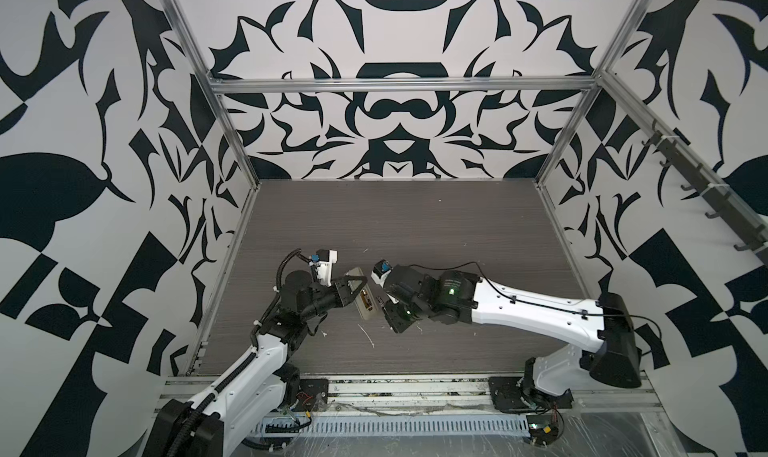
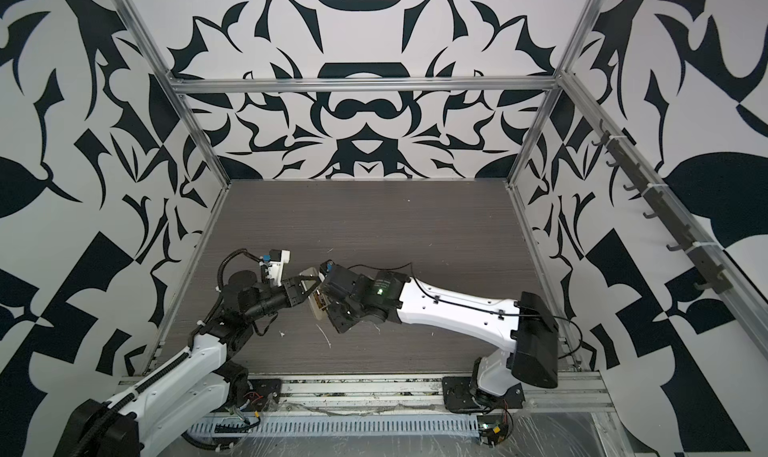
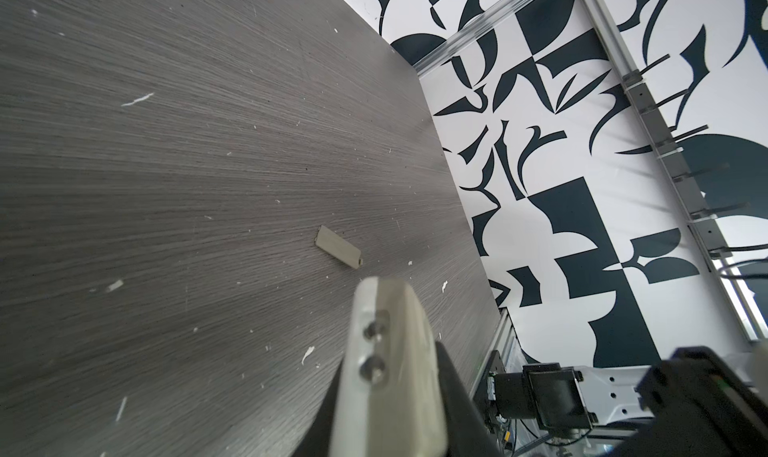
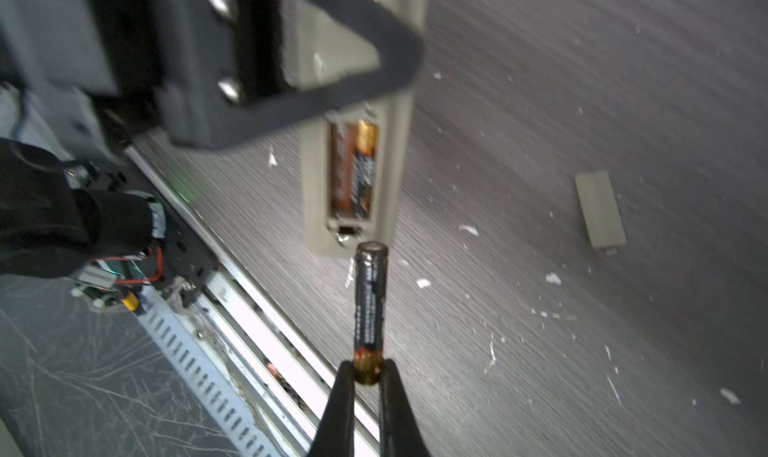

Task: Load the batteries into the remote control
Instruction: 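Carry the battery with the right gripper over the remote's compartment, then lower the battery into the empty slot beside the seated battery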

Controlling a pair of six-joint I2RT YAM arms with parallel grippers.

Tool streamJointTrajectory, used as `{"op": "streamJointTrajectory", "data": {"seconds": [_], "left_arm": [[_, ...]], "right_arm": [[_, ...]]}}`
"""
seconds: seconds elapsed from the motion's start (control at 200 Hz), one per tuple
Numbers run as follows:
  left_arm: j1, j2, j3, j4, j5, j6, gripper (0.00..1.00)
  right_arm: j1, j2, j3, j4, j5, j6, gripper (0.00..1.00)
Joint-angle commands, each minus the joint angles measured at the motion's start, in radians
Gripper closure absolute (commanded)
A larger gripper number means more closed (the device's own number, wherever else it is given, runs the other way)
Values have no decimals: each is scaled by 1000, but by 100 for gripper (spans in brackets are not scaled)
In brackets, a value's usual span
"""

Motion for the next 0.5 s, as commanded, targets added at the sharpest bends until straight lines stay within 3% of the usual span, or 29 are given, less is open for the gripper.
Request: {"op": "streamJointTrajectory", "data": {"seconds": [0.0, 0.495], "left_arm": [[-3, 6, -4, 65, 9, -22, 100], [-3, 0, -37, 125, 11, -62, 100]], "right_arm": [[-3, 58, 122, -92, -17, -24, 100], [-36, 167, 213, -133, -38, 2, 100]]}}
